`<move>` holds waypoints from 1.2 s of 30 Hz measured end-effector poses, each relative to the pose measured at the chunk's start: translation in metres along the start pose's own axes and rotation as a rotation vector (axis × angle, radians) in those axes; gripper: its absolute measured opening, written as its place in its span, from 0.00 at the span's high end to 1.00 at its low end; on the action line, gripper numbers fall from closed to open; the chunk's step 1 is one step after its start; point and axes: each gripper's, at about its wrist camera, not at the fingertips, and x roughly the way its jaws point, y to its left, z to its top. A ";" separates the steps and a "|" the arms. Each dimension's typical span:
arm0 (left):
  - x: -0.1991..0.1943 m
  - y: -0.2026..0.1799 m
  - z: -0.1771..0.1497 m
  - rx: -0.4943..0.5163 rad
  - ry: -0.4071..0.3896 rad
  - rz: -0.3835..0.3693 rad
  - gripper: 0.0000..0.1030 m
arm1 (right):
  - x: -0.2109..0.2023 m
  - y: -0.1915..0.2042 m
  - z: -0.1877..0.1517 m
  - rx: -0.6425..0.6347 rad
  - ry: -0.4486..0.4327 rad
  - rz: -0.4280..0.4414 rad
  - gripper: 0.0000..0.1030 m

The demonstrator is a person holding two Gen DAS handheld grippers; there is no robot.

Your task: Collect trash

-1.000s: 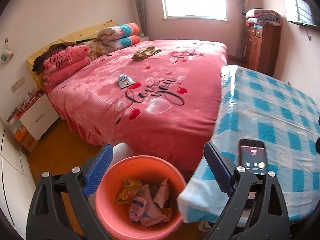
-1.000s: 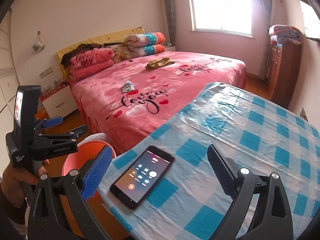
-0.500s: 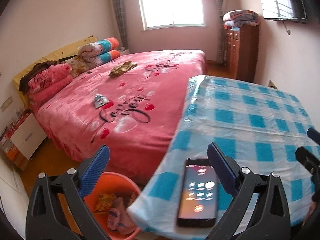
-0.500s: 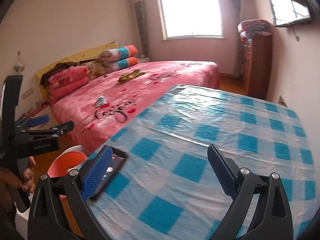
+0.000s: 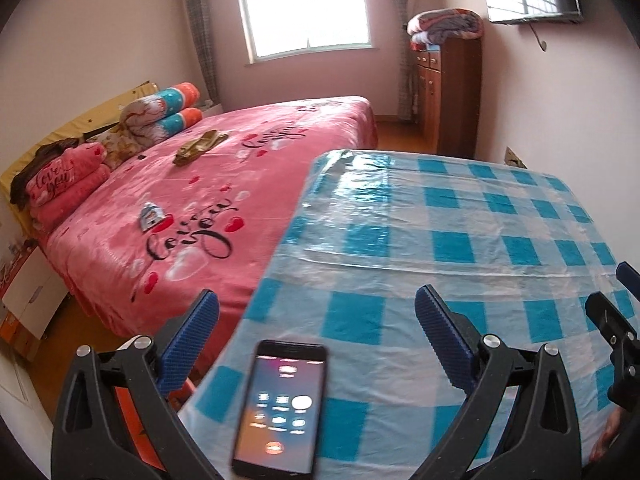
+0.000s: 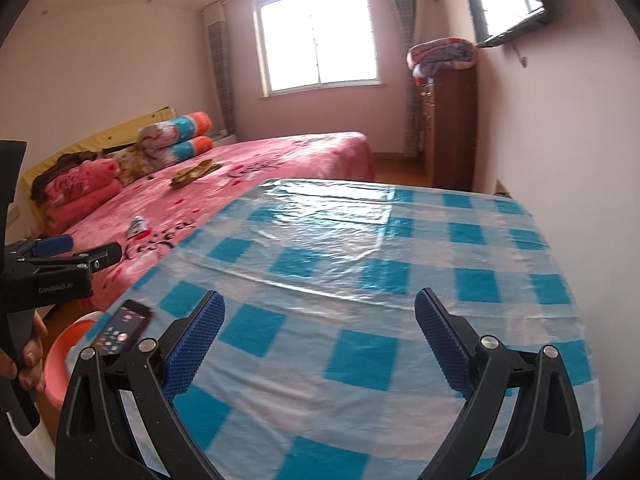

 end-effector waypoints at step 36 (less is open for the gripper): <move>0.024 -0.147 0.008 0.102 0.035 -0.222 0.04 | -0.014 -0.106 -0.012 0.124 -0.069 -0.193 0.08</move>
